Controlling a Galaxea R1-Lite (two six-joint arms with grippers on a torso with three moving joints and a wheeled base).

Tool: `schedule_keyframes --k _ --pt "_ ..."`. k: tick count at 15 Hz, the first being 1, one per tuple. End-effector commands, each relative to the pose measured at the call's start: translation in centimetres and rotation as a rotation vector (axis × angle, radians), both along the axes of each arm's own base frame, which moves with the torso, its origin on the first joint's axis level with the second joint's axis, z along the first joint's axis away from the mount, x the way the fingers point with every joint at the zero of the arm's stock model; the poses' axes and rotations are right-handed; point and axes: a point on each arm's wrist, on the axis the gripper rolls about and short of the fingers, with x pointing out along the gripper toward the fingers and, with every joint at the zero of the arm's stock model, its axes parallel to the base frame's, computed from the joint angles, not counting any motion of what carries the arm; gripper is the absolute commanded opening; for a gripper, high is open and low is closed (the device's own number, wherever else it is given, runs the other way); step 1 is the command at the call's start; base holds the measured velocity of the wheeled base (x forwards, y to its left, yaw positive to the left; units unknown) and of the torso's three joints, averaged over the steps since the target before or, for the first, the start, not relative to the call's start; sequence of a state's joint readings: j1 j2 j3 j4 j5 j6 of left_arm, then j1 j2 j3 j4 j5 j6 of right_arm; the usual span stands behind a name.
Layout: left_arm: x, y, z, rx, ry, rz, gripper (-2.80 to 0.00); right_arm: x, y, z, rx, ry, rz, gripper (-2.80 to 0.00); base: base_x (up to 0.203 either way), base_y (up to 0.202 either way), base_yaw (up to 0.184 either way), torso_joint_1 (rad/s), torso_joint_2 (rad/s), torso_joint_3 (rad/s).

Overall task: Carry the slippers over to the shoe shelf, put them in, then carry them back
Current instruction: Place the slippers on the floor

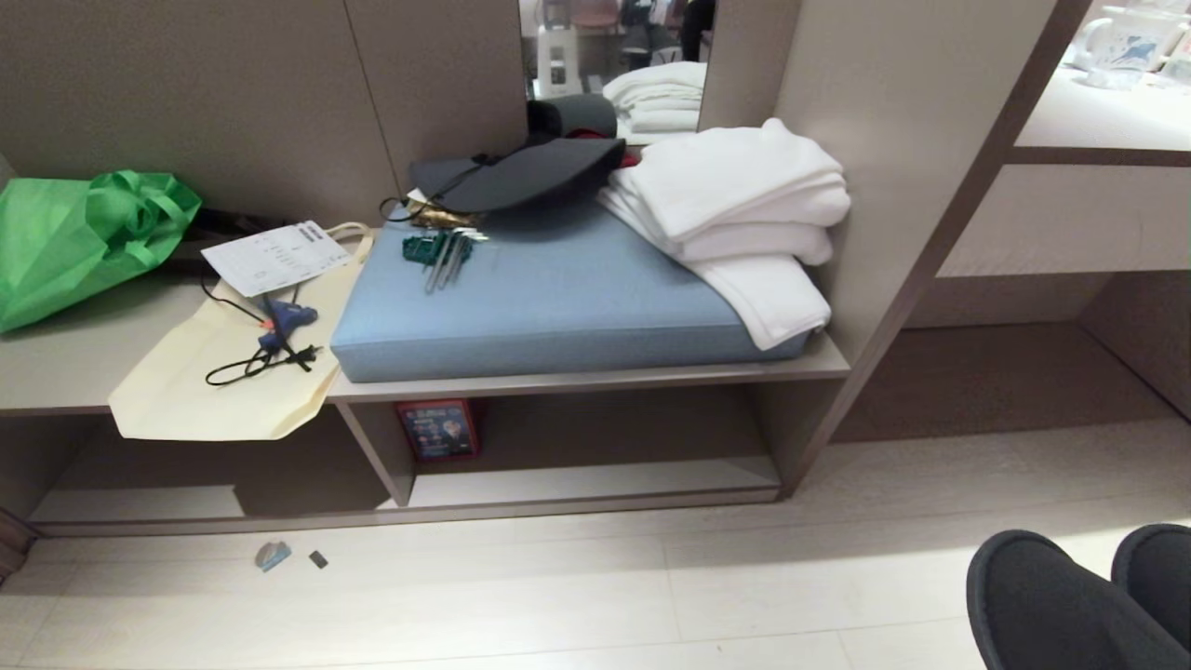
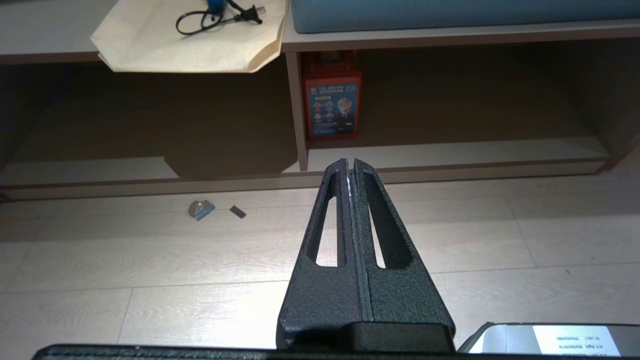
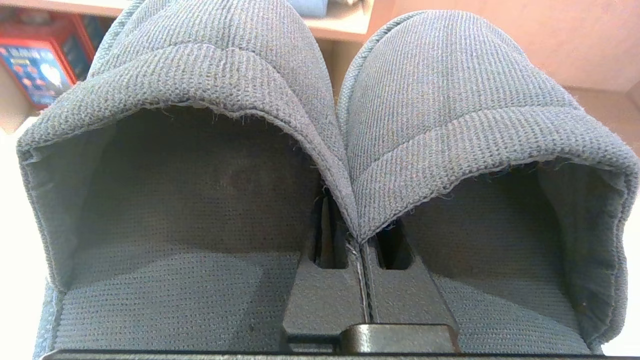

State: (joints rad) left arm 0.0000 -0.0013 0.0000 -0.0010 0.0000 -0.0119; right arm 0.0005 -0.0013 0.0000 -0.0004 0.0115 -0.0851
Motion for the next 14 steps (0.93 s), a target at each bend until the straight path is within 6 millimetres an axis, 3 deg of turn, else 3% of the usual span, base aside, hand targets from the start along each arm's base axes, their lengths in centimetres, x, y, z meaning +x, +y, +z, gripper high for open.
schedule_keyframes --k 1,14 --pt "0.0 0.0 0.01 0.0 0.0 0.0 -2.8 0.01 0.0 0.02 -0.001 0.0 0.002 -2.8 0.0 0.0 0.0 -0.001 0.0 0.198" --pt "0.0 0.0 0.0 0.0 -0.001 0.0 -2.8 0.01 0.0 0.02 -0.001 0.0 0.002 -2.8 0.0 0.0 0.0 0.004 0.0 0.202"
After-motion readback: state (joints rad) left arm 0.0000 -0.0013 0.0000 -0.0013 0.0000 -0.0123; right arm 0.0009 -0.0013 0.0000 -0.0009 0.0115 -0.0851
